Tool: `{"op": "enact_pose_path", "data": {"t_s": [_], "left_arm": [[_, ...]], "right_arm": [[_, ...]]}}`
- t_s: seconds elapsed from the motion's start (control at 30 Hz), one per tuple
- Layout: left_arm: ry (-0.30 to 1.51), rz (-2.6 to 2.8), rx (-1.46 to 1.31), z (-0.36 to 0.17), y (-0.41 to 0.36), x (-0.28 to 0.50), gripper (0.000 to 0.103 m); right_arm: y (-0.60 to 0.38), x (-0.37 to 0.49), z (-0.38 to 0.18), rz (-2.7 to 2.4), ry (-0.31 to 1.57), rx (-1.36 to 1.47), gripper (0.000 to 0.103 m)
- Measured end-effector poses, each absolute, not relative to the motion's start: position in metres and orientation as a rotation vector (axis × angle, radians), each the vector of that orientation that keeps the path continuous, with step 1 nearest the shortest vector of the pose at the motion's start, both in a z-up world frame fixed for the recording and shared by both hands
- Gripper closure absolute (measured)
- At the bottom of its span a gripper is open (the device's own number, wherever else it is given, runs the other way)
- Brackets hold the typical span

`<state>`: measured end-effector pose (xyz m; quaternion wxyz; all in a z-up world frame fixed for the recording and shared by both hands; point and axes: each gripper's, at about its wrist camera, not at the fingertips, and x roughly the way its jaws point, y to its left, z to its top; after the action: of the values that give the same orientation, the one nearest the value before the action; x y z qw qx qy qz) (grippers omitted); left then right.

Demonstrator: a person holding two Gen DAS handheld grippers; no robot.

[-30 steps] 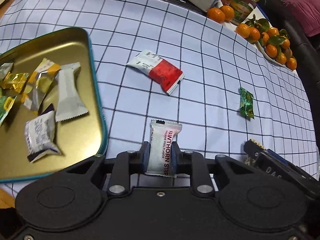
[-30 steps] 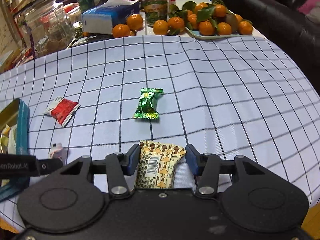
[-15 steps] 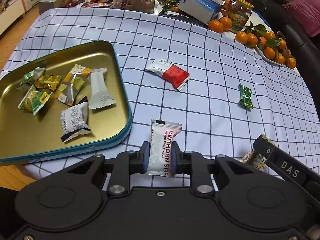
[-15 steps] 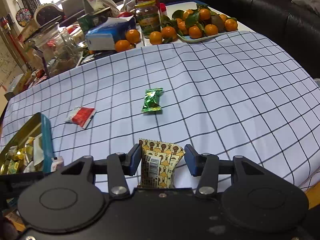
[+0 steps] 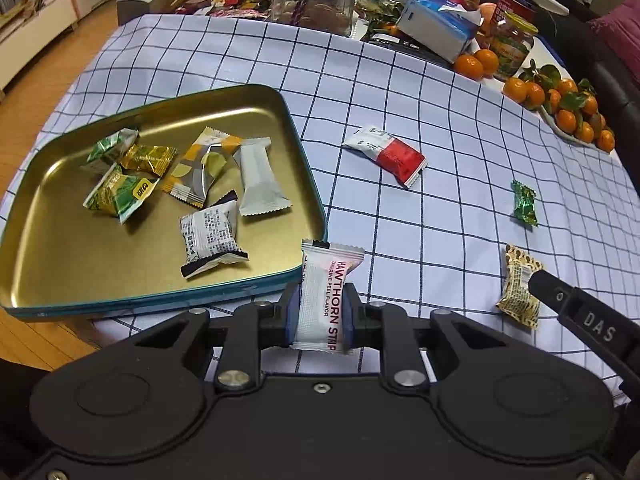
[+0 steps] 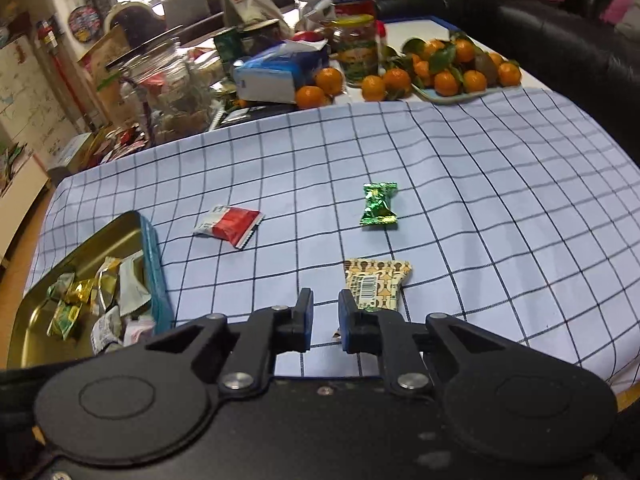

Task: Organize snacks
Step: 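Lift the HAWTHORN STRIP packet with the left tool while the right tool opens over the brown packet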

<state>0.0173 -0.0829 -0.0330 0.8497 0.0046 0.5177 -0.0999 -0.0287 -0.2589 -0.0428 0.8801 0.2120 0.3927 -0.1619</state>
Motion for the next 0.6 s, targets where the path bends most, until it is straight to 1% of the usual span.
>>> {"op": "enact_pose_path", "data": {"t_s": [0.07, 0.1, 0.13, 0.23, 0.3, 0.37, 0.6], "left_arm": [[1.086, -0.22, 0.002, -0.032, -0.084, 0.018, 0.074], [1.083, -0.226, 0.0, -0.032, -0.086, 0.018, 0.074], [1.082, -0.235, -0.003, -0.032, -0.088, 0.018, 0.074], [1.1, -0.263, -0.006, -0.036, -0.097, 0.018, 0.074], [1.115, -0.271, -0.005, -0.041, -0.104, 0.019, 0.074], [1.121, -0.271, 0.002, -0.045, -0.109, 0.019, 0.074], [1.127, -0.238, 0.002, -0.052, -0.112, 0.02, 0.074]], "right_arm": [[-0.269, -0.034, -0.043, -0.347, 0.81, 0.485, 0.073], [-0.274, -0.036, -0.042, -0.365, 0.801, 0.509, 0.059], [-0.279, -0.038, -0.041, -0.382, 0.793, 0.526, 0.056], [-0.292, -0.04, -0.042, -0.424, 0.789, 0.558, 0.055], [-0.299, -0.041, -0.047, -0.443, 0.799, 0.585, 0.051], [-0.301, -0.04, -0.053, -0.441, 0.813, 0.6, 0.051], [-0.285, -0.022, -0.065, -0.411, 0.846, 0.499, 0.049]]}}
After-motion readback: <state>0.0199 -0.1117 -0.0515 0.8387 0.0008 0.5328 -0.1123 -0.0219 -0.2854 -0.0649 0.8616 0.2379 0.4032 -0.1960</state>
